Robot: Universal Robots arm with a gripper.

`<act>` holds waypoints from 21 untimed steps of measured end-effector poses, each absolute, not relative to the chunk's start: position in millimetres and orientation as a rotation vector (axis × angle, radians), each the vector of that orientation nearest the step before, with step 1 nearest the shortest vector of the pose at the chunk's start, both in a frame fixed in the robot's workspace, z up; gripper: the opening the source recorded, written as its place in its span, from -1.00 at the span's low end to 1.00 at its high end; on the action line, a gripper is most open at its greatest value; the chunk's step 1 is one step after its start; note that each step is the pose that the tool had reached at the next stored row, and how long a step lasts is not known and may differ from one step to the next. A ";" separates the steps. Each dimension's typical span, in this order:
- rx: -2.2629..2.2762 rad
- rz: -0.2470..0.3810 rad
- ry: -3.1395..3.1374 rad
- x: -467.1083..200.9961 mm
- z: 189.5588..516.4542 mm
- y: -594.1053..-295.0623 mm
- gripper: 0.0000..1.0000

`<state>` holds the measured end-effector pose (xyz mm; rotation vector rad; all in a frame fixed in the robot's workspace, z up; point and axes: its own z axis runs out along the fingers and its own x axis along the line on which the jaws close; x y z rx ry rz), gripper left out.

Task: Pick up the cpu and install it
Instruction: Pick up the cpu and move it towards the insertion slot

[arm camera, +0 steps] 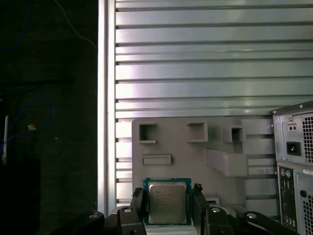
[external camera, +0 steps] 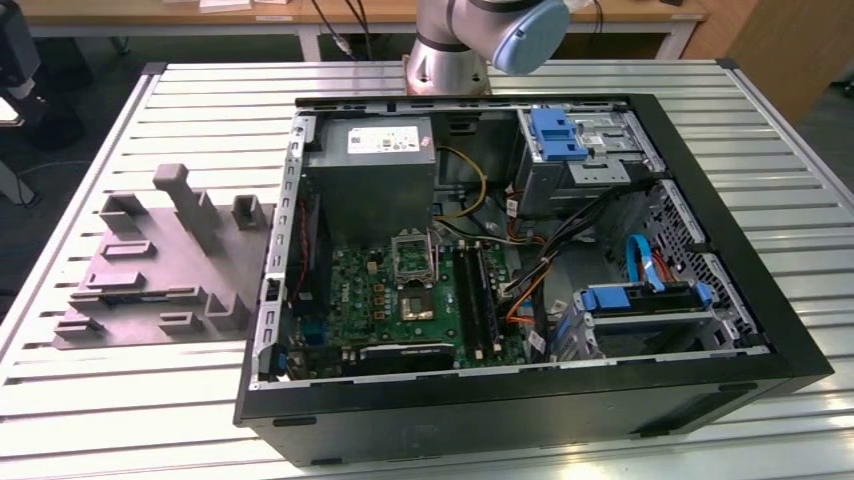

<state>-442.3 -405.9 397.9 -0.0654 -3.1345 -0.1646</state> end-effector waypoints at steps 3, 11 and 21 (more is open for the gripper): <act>-0.066 -0.165 -3.135 -441.3 397.9 -405.9 -0.04; -0.067 -0.165 -3.135 -438.7 397.7 -406.0 -0.04; -0.069 -0.165 -3.135 -435.5 397.6 -406.0 -0.04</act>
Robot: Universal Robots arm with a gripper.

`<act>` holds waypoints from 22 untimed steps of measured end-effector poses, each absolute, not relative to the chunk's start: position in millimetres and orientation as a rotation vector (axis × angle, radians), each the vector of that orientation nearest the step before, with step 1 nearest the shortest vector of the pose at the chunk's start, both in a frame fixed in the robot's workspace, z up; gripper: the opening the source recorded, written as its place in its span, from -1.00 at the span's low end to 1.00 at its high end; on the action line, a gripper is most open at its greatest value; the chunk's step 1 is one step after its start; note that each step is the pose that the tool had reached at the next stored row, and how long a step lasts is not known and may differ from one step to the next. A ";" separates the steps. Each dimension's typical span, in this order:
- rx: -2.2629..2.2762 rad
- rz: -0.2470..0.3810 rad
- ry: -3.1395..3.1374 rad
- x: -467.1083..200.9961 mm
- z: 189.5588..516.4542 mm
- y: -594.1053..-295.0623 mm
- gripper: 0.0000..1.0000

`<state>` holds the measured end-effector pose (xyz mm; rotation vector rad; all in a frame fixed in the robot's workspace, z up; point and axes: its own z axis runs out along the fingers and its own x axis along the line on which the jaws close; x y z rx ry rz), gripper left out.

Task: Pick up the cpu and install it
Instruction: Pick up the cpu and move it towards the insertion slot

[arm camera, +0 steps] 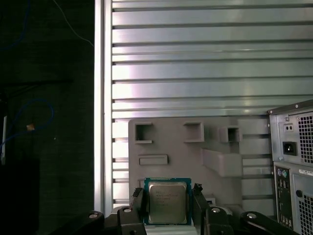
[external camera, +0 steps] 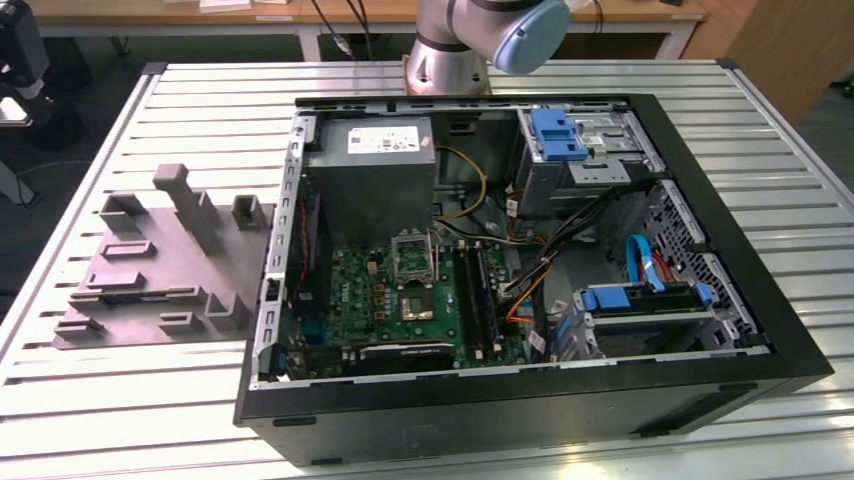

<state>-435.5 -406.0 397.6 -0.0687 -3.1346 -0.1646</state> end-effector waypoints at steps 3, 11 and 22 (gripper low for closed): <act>-0.069 -0.165 -3.135 -434.5 397.6 -406.0 -0.04; -0.070 -0.165 -3.135 -431.9 397.5 -406.0 -0.04; -0.072 -0.165 -3.135 -427.8 397.3 -406.0 -0.04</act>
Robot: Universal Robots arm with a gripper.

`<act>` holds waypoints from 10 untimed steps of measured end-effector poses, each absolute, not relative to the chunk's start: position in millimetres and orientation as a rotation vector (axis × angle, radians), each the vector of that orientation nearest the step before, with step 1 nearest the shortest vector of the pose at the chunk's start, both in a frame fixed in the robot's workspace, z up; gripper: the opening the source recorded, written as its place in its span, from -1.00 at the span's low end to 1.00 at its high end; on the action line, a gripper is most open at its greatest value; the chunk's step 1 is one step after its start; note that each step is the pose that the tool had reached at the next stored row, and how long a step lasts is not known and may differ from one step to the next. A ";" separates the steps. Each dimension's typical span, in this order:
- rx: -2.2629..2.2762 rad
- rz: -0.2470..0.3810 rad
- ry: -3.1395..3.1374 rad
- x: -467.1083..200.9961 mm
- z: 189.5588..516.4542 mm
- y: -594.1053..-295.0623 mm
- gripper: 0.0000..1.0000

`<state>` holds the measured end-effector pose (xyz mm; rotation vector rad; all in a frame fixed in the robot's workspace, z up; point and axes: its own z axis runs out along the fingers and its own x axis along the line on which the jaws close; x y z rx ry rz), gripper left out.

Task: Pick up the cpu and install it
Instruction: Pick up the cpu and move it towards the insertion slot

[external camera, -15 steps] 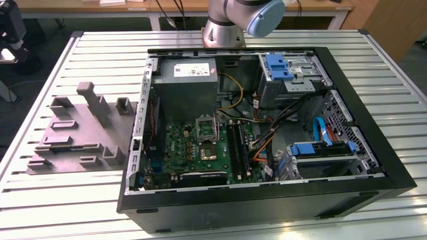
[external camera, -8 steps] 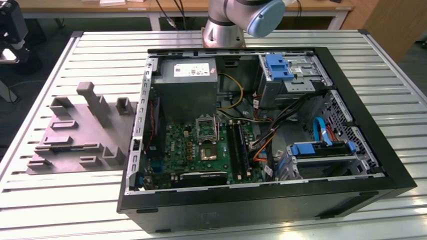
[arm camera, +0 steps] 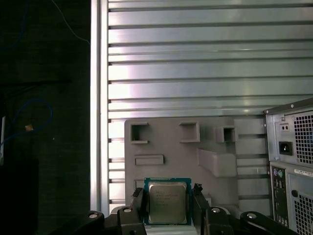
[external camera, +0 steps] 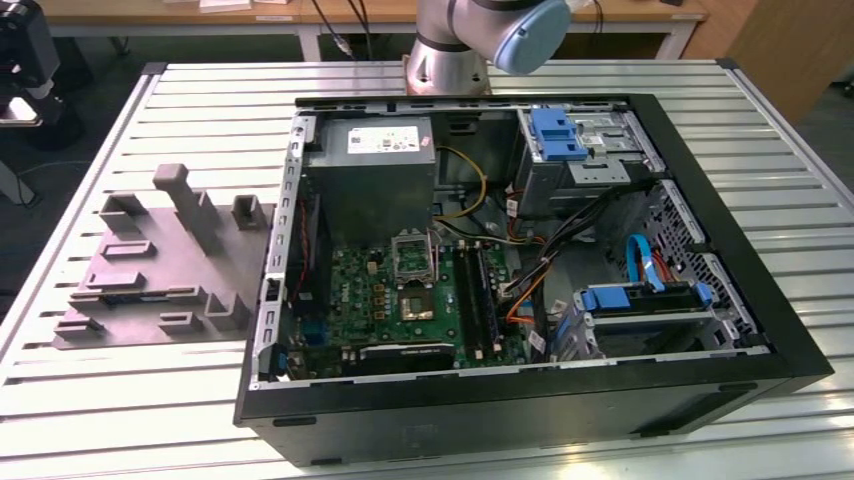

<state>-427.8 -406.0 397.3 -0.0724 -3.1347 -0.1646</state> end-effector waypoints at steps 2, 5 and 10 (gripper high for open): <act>-0.073 -0.165 -3.135 -427.1 397.3 -406.0 -0.04; -0.073 -0.165 -3.135 -426.2 397.3 -405.9 -0.04; -0.082 -0.165 -3.135 -408.5 396.6 -406.0 -0.04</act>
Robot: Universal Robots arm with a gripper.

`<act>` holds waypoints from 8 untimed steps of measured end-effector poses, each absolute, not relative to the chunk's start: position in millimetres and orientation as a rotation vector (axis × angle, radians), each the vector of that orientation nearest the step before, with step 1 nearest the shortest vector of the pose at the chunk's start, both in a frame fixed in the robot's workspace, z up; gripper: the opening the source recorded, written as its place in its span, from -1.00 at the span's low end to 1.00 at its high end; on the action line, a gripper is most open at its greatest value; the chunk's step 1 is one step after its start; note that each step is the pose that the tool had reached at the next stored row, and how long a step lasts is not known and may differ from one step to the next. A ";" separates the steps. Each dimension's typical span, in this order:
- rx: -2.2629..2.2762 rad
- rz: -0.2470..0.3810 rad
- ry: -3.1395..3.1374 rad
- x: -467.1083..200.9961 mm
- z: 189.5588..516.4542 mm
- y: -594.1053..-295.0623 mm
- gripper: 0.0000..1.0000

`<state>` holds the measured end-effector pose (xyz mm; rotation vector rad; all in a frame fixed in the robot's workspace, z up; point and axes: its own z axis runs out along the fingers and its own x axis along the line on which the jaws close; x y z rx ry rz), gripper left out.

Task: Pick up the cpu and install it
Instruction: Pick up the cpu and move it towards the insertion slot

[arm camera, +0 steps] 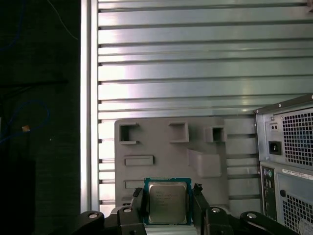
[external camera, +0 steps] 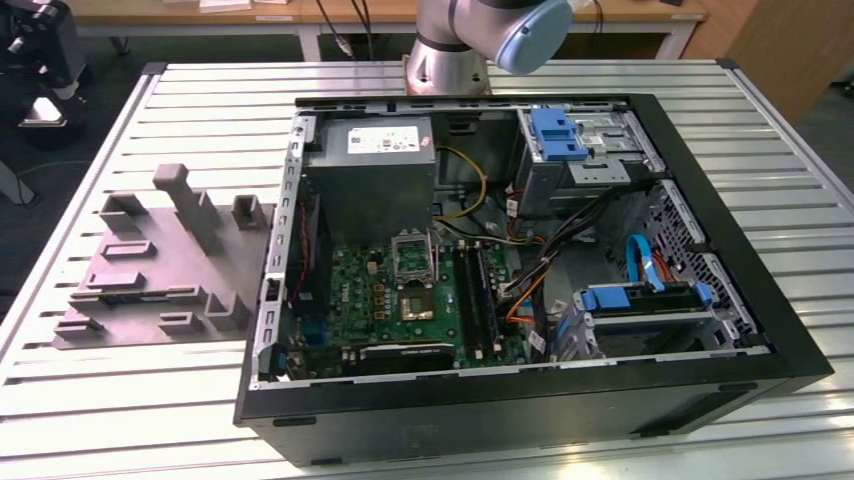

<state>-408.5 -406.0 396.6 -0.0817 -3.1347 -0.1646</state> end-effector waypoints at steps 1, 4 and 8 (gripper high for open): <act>-0.082 -0.165 -3.135 -408.1 396.6 -406.0 -0.04; -0.082 -0.165 -3.135 -407.2 396.5 -405.9 -0.04; -0.083 -0.165 -3.135 -405.9 396.5 -405.9 -0.04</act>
